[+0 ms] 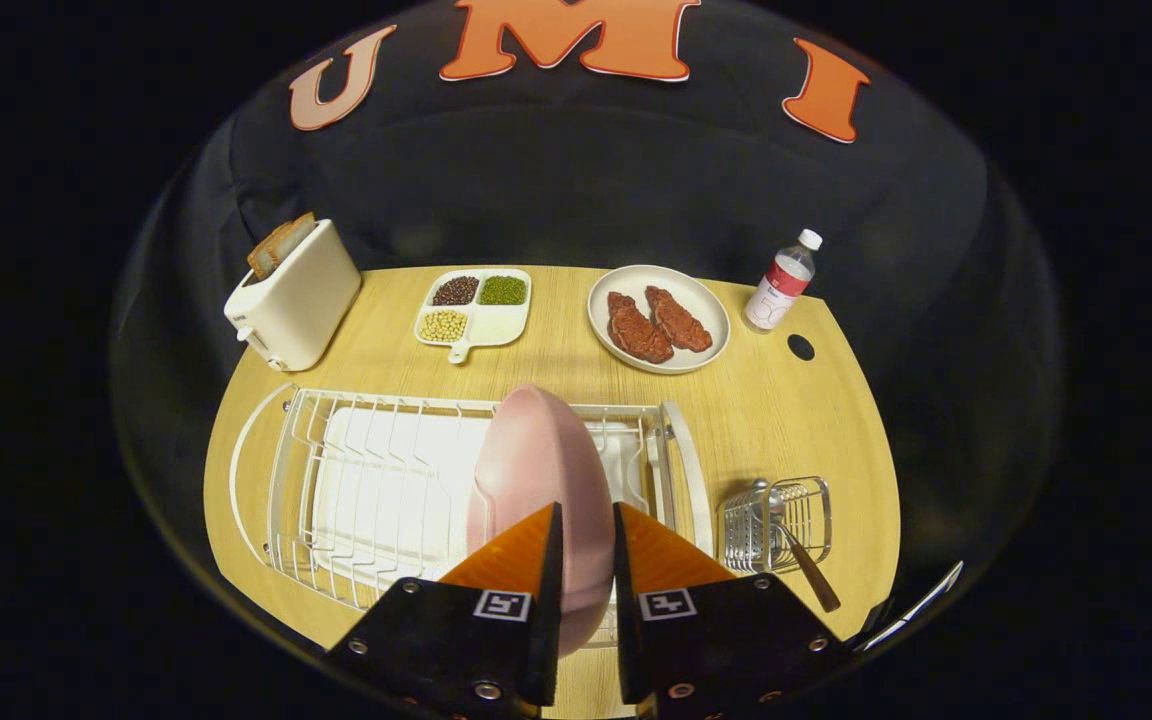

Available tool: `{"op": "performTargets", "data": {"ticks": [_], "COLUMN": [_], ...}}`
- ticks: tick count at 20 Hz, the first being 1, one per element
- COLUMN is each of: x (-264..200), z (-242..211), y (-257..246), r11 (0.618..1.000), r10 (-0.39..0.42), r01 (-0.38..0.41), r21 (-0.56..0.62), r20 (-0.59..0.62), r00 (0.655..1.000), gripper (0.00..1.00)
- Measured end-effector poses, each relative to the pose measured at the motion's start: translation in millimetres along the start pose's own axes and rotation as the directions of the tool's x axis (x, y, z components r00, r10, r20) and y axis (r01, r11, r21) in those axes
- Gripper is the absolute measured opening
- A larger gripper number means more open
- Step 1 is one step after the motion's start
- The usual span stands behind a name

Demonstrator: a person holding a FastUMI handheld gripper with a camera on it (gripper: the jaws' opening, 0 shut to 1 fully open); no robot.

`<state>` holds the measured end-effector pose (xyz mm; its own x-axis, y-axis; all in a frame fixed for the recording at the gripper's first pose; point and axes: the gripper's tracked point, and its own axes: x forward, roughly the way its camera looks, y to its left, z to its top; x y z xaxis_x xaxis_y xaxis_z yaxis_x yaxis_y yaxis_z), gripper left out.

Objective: Take the plate from the dish rack, then take the spoon from the basket and place it into the plate.

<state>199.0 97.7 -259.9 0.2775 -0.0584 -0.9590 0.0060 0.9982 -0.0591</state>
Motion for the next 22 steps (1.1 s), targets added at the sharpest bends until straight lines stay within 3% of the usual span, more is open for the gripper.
{"op": "performTargets", "data": {"ticks": [12,17,19,22], "x": [-2.4,-15.3,-29.5,-46.7], "z": [16.0,38.4,47.5,59.2], "y": [-5.5,-18.3,-13.4,-27.2], "r11": [0.993,0.967,0.969,0.957], "r10": [-0.039,-0.136,-0.122,-0.16], "r01": [0.036,0.141,0.132,0.181], "r21": [-0.112,-0.214,-0.208,-0.227], "r20": [-0.026,0.039,0.057,0.108], "r00": [0.999,0.99,0.991,0.981], "gripper": [0.15,0.14,0.14,0.14]}}
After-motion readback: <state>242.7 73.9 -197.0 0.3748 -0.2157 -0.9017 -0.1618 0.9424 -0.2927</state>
